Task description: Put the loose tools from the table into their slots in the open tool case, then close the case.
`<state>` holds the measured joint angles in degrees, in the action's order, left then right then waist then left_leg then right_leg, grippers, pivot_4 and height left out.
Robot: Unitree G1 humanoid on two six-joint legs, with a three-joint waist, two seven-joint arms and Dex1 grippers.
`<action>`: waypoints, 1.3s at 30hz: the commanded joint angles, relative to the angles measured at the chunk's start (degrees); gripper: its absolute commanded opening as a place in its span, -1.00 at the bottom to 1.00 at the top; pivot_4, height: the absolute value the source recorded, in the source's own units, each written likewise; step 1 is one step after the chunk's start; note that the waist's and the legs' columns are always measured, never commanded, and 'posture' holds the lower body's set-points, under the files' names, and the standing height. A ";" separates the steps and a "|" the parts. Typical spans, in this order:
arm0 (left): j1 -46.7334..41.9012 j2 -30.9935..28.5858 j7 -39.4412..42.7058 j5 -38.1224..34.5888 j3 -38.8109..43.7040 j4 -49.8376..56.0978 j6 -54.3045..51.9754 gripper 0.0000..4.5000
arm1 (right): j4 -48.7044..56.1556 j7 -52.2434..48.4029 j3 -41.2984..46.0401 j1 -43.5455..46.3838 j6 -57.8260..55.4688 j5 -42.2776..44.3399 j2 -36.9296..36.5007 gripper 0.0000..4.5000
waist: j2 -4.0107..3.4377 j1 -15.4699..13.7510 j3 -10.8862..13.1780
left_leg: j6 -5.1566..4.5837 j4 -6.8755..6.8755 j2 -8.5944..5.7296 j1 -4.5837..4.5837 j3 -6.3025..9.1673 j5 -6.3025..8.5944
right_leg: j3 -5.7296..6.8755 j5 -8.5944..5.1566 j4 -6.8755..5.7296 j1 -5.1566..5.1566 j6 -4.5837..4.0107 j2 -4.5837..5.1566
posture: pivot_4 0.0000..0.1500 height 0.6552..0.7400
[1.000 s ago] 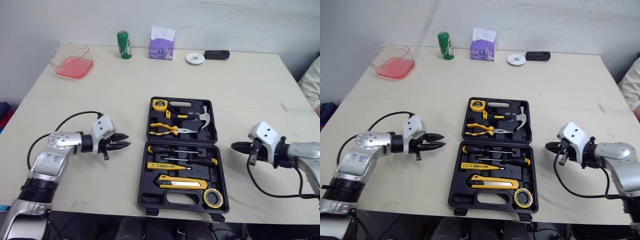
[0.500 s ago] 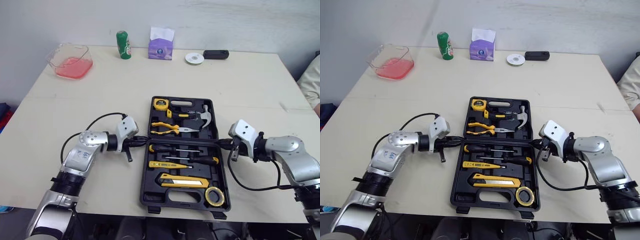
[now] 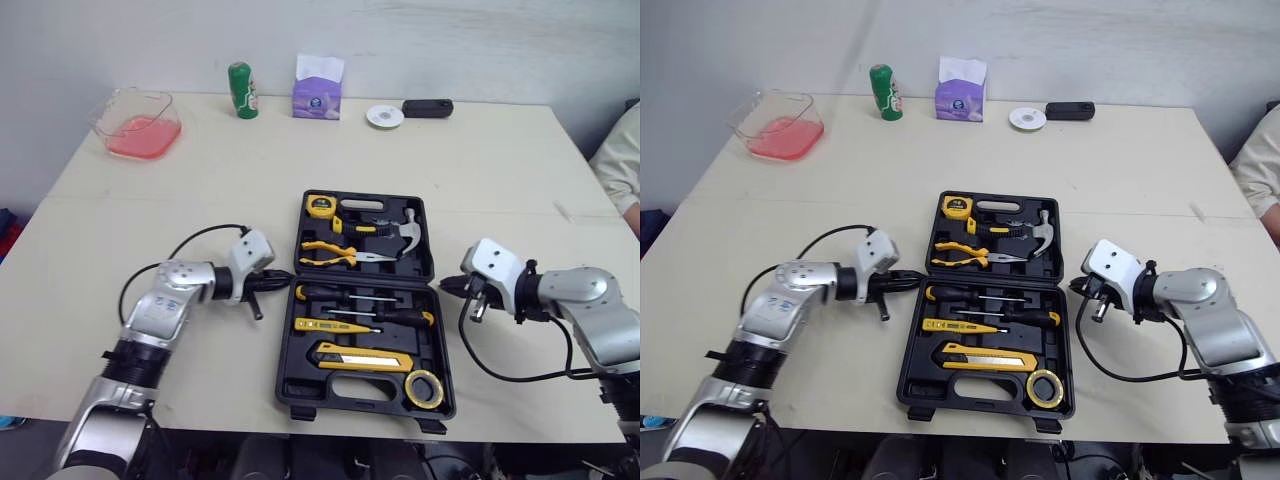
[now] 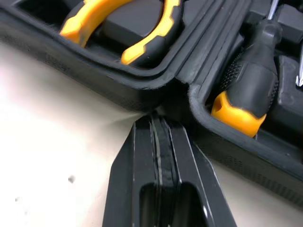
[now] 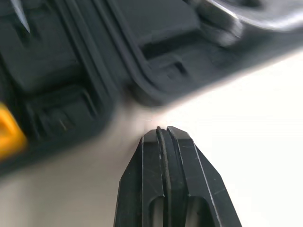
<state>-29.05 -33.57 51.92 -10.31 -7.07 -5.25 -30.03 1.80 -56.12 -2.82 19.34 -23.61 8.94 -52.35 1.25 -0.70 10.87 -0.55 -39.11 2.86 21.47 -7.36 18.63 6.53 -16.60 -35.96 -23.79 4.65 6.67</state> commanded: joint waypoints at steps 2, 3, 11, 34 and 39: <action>-2.91 -3.17 0.47 -8.66 8.75 4.29 -13.76 -0.42 | 3.30 -1.61 5.29 2.63 -8.41 5.35 -1.88 -0.58 | 0.01 0.59 0.01 | 0.02 0.01 0.02 0.02 0.03 -0.01 | 0.02 -0.02 -0.01 -0.01 -0.03 0.00 | 1.00 0.63; -4.85 -3.38 -0.24 -10.23 9.99 4.22 -17.85 -0.19 | 3.42 -0.89 6.16 4.09 -12.22 7.12 -1.18 -0.36 | 0.01 0.70 0.01 | 0.03 0.01 0.03 0.04 0.06 -0.02 | 0.03 -0.02 -0.01 -0.01 -0.04 0.00 | 1.00 0.63; -16.79 1.88 -9.69 -14.09 9.93 2.49 -40.42 1.00 | 2.17 9.07 9.53 12.80 -36.73 14.76 6.26 0.99 | 0.00 0.67 0.00 | 0.04 0.01 -0.04 0.13 0.24 -0.03 | -0.01 -0.01 -0.08 0.08 -0.01 -0.01 | 1.00 0.63; -19.33 7.70 -20.47 -10.70 7.83 -5.49 -41.90 1.00 | 2.22 18.91 8.40 20.71 -47.78 14.63 8.18 0.99 | 0.00 0.90 0.00 | 0.13 0.03 -0.07 0.28 -0.52 -0.10 | -0.57 0.01 -0.54 -0.75 0.02 -0.06 | 1.00 0.63; -19.80 7.23 -20.59 -10.95 8.46 -5.53 -42.19 1.00 | 1.72 20.44 10.77 22.97 -52.42 17.33 11.31 0.99 | 0.00 1.00 0.00 | 0.14 0.02 -0.06 0.27 -0.55 -0.10 | -0.60 0.01 -0.55 -0.78 0.02 -0.07 | 1.00 0.63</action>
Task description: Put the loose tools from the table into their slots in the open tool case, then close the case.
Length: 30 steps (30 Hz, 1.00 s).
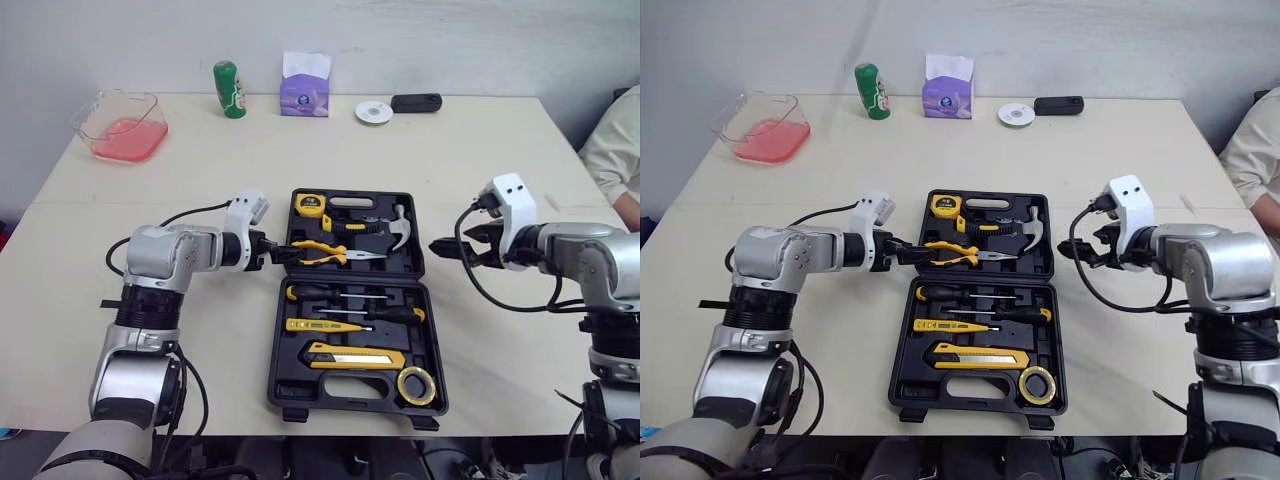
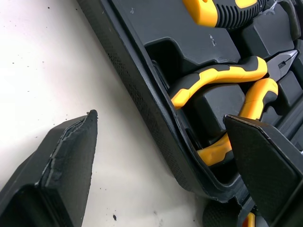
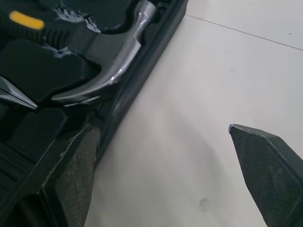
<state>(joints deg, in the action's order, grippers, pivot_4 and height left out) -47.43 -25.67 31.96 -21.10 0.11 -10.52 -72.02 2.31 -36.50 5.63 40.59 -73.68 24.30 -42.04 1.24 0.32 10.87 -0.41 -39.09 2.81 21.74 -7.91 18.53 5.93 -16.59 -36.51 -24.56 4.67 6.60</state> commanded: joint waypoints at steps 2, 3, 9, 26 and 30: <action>-1.44 -0.61 -0.73 -0.09 1.16 -0.50 -0.06 1.00 | 1.02 1.64 1.94 1.75 -3.16 1.97 2.17 0.99 | 0.00 -0.08 0.00 | 0.00 0.00 0.00 0.01 0.00 0.00 | 0.00 0.00 0.00 -0.02 0.00 0.00 | 1.00 0.63; -1.42 -0.59 -0.74 -0.05 1.00 -0.62 0.04 1.00 | 1.05 1.92 1.32 1.47 -2.88 1.70 2.46 0.99 | 0.00 -0.09 0.00 | 0.00 0.00 0.00 0.01 0.00 0.00 | 0.00 0.00 0.00 -0.02 0.00 0.01 | 1.00 0.63; -0.85 -0.48 -1.07 0.47 -0.36 0.01 0.71 1.00 | -1.91 5.23 -0.72 1.06 -0.78 -0.33 6.23 0.99 | 0.00 -0.06 0.00 | -0.01 0.00 -0.01 0.04 0.00 0.00 | 0.01 0.00 -0.04 -0.02 0.00 0.02 | 1.00 0.63; 2.16 1.95 -2.92 -2.41 -0.60 5.53 -2.78 -0.90 | -4.43 6.80 -4.87 -2.00 1.79 -2.29 7.64 -1.00 | 0.24 -0.02 -0.27 | 0.01 0.01 0.01 -0.20 -0.01 0.02 | -0.04 0.00 0.02 0.17 0.00 0.03 | 1.00 0.63; 3.40 2.89 -3.60 -2.72 -0.79 7.73 -3.49 -0.91 | -4.14 7.24 -4.50 -1.70 1.60 -2.13 7.70 -1.00 | 0.36 -0.25 -0.35 | 0.01 0.00 -0.03 -0.22 0.01 0.02 | -0.02 0.00 0.04 0.22 0.00 0.13 | 1.00 0.63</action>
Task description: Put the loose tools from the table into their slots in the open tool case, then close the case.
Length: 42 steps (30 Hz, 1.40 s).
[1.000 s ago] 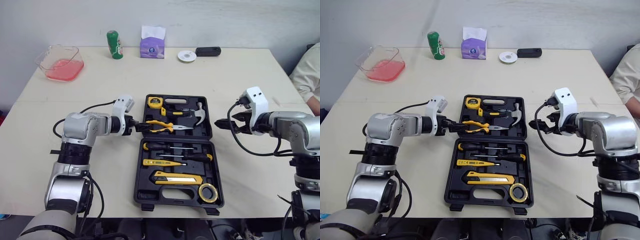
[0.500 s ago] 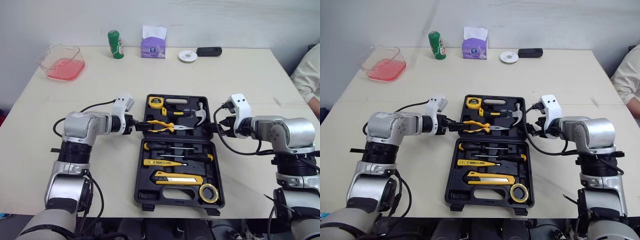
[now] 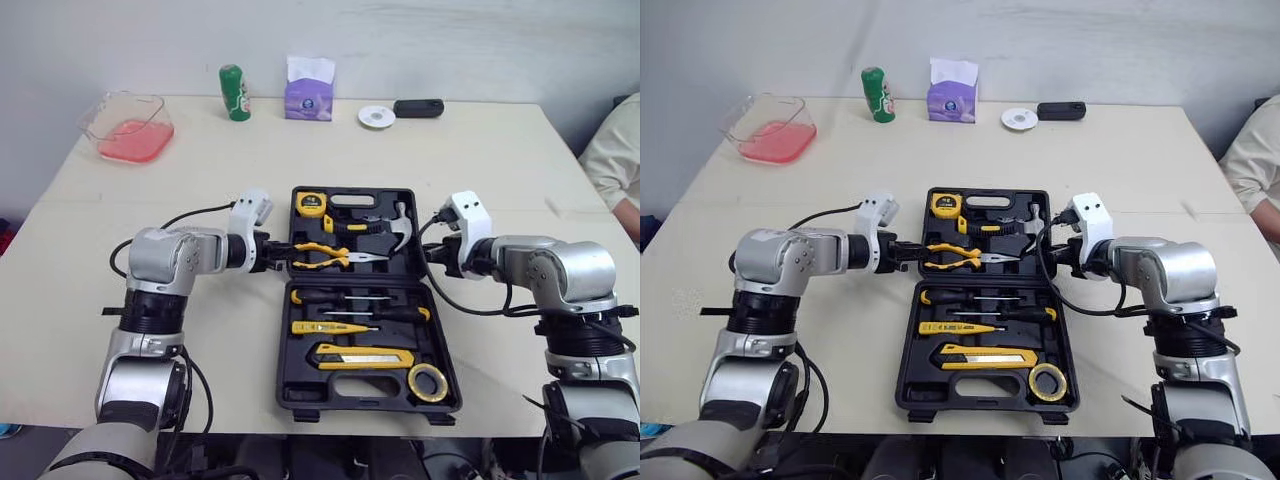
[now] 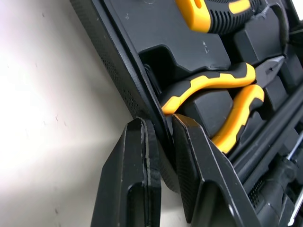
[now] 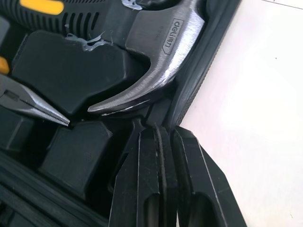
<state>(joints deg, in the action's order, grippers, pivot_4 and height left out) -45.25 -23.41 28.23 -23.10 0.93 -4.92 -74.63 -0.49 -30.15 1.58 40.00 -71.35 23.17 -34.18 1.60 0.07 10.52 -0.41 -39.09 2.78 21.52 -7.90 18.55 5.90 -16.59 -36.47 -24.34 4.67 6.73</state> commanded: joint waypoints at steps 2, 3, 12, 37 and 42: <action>1.50 1.16 -0.37 -0.66 -1.37 2.56 -0.74 -0.91 | -0.93 1.17 0.03 -1.10 -1.01 -0.75 0.02 -1.00 | -0.01 0.00 -0.01 | 0.00 0.00 0.00 0.00 0.00 0.00 | 0.00 0.00 0.01 0.00 0.00 0.00 | 1.00 0.63; 1.68 1.45 -0.49 -0.62 -1.33 2.86 -0.15 -0.91 | -0.37 1.27 0.22 -1.13 -0.72 -0.70 0.09 -1.00 | -0.01 -0.01 -0.01 | 0.00 0.00 0.00 0.00 0.01 0.00 | 0.00 0.00 0.01 0.00 0.00 0.00 | 1.00 0.63; 0.32 2.45 0.34 1.33 -0.74 3.61 12.99 -0.91 | 0.72 7.20 7.19 3.67 7.28 -1.39 5.57 -1.00 | -0.16 0.15 0.09 | 0.00 0.00 0.00 0.18 -0.05 0.00 | -0.02 0.08 -0.03 -0.25 -0.06 0.02 | 1.00 0.63; 21.17 -5.72 -0.27 16.75 1.78 12.99 61.13 -0.22 | 5.16 -4.28 0.23 -24.51 96.02 -19.28 -6.88 -0.23 | -0.29 0.47 0.25 | -0.13 0.01 0.01 0.92 -0.48 -0.17 | -0.11 0.19 0.05 -1.09 0.09 -0.11 | 1.00 0.63; 33.11 -12.74 8.37 -5.43 17.79 28.35 39.62 0.85 | 20.04 -15.93 13.88 -37.41 74.08 1.53 -18.85 0.95 | -0.48 0.13 0.40 | -0.15 -0.05 0.06 0.80 -0.39 -0.22 | -0.18 0.25 -0.09 -1.05 -0.03 -0.10 | 1.00 0.63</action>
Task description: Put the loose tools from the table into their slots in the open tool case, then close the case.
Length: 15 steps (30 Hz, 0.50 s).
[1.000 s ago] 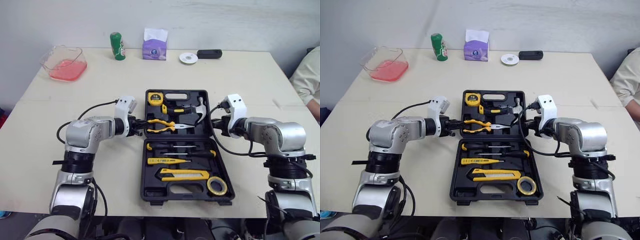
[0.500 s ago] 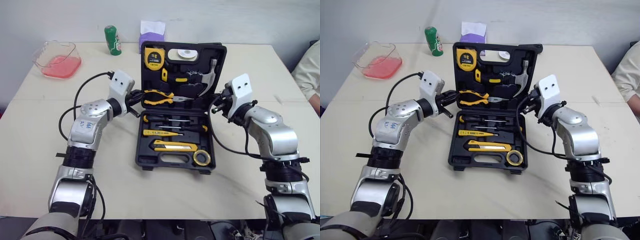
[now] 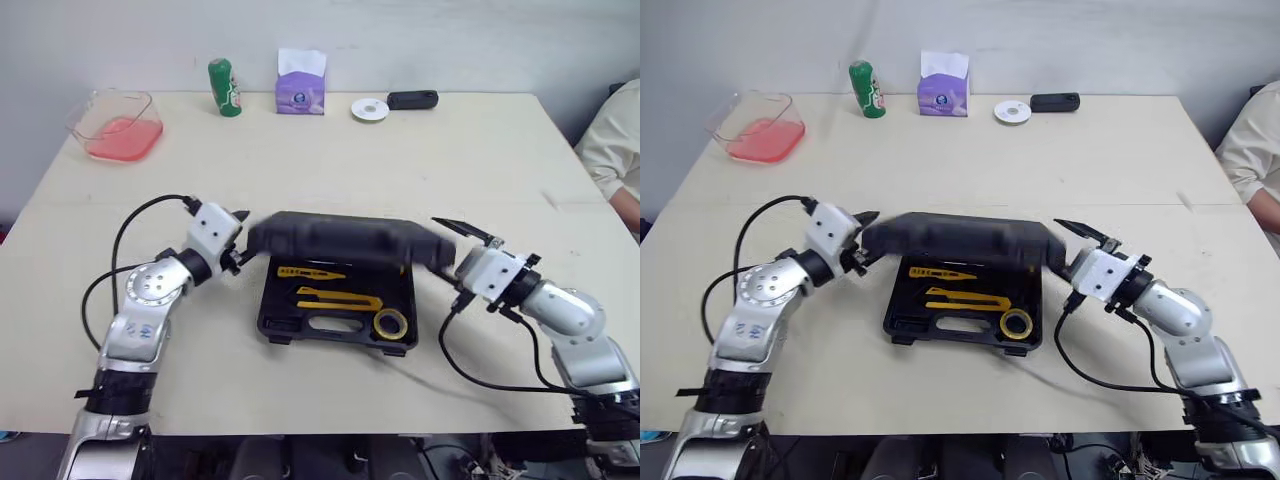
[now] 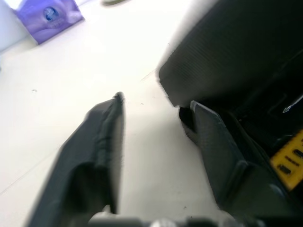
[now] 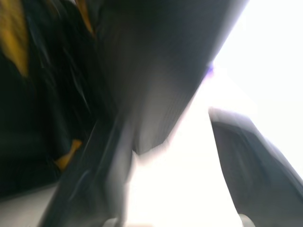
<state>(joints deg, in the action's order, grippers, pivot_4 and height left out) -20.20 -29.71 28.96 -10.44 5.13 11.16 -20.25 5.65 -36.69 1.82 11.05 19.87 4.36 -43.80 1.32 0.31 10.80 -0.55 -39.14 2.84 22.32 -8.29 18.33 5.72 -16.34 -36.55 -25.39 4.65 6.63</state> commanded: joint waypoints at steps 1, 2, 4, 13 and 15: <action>14.92 -11.14 14.73 -26.81 20.44 15.93 -22.29 0.99 | 18.41 -16.85 19.87 -15.96 -25.59 27.78 -13.40 1.00 | -0.37 -0.17 0.15 | -0.02 0.04 0.02 0.08 0.02 0.02 | -0.04 0.00 -0.03 -0.07 0.00 0.04 | 1.00 0.63; 19.78 -14.59 19.14 -32.99 25.06 18.34 -27.26 0.99 | 21.48 -21.65 24.46 -21.35 -31.24 32.57 -16.14 1.00 | -0.44 -0.17 0.12 | -0.06 0.20 0.06 0.09 0.05 0.10 | -0.15 -0.04 -0.07 -0.05 0.00 0.04 | 1.00 0.63; 25.91 -18.54 22.96 -37.23 29.90 18.92 -29.90 0.99 | 22.67 -24.65 30.13 -28.58 -36.20 35.25 -17.42 1.00 | -0.31 -0.12 0.06 | -0.01 0.21 0.42 -0.21 0.13 0.34 | 0.10 -0.13 0.36 0.39 -0.12 -0.07 | 1.00 0.63; 19.03 -20.28 15.95 -32.64 26.86 8.03 -27.98 0.99 | 25.43 -26.86 28.31 -36.22 -45.40 36.85 -14.23 1.00 | -0.45 -1.76 0.00 | 0.33 0.34 0.84 -1.09 0.76 0.75 | 0.37 -0.04 1.97 2.02 -1.47 -0.29 | 1.00 0.63; 17.35 -19.93 15.77 -32.00 24.76 7.54 -27.22 0.99 | 26.84 -26.70 27.36 -36.56 -45.78 36.50 -13.65 1.00 | -0.45 -1.73 0.00 | 0.36 0.40 0.79 -1.03 0.58 0.75 | 0.25 0.24 1.59 1.75 -0.96 -0.28 | 1.00 0.63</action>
<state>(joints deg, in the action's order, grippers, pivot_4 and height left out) -2.11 -49.57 44.91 -43.21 30.62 18.63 -49.06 30.33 -63.11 28.38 -25.53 -25.86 41.26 -57.59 0.87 -1.42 10.80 -0.15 -38.74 3.63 21.29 -7.76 19.04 5.95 -15.98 -35.06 -23.72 3.98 6.33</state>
